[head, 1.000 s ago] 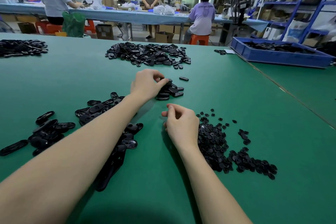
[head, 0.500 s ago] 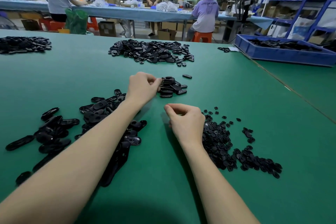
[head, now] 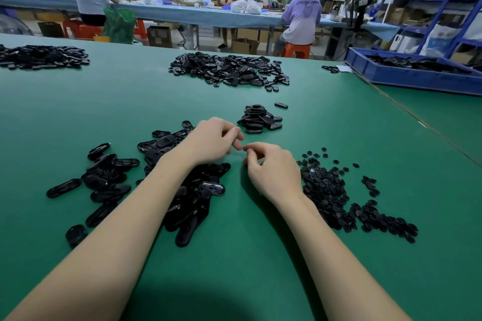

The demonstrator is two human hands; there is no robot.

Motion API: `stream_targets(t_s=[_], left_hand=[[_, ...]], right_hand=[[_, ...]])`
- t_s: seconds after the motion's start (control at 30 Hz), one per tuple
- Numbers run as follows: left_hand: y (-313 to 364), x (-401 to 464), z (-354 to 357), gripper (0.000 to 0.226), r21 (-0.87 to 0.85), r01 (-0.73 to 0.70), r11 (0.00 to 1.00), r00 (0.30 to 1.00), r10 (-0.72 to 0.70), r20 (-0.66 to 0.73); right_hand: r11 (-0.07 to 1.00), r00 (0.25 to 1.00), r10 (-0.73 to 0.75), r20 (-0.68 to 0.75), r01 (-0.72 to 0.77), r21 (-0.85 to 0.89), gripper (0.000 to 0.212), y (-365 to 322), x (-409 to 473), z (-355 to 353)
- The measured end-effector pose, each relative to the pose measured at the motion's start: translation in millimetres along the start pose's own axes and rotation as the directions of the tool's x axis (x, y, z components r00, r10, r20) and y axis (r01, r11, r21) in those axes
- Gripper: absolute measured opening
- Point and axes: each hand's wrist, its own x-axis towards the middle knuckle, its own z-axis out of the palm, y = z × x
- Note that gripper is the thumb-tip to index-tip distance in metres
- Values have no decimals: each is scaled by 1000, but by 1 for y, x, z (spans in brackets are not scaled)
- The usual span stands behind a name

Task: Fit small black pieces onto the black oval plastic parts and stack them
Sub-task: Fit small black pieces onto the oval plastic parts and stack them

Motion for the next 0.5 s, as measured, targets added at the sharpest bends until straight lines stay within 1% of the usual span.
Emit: stream_targets(t_s=[0.13, 0.27, 0.33, 0.4, 0.5], left_hand=[[-3, -3, -8, 19, 16, -12, 1000, 999, 13, -30], [-5, -6, -15, 18, 7, -8, 1000, 1000, 8, 2], [-6, -6, -16, 19, -7, 3, 1000, 1000, -3, 26], [-7, -6, -16, 21, -29, 12, 1000, 999, -11, 51], [-7, -6, -16, 25, -48, 28, 998, 997, -24, 75]], right_hand=[[995, 997, -79, -9, 79, -66, 18, -4, -3, -2], [980, 983, -180, 26, 181, -79, 30, -12, -7, 2], [968, 973, -222, 58, 227, -109, 31, -18, -10, 7], [965, 970, -233, 74, 240, -103, 23, -22, -11, 11], [972, 976, -205, 68, 212, -104, 20, -20, -8, 9]])
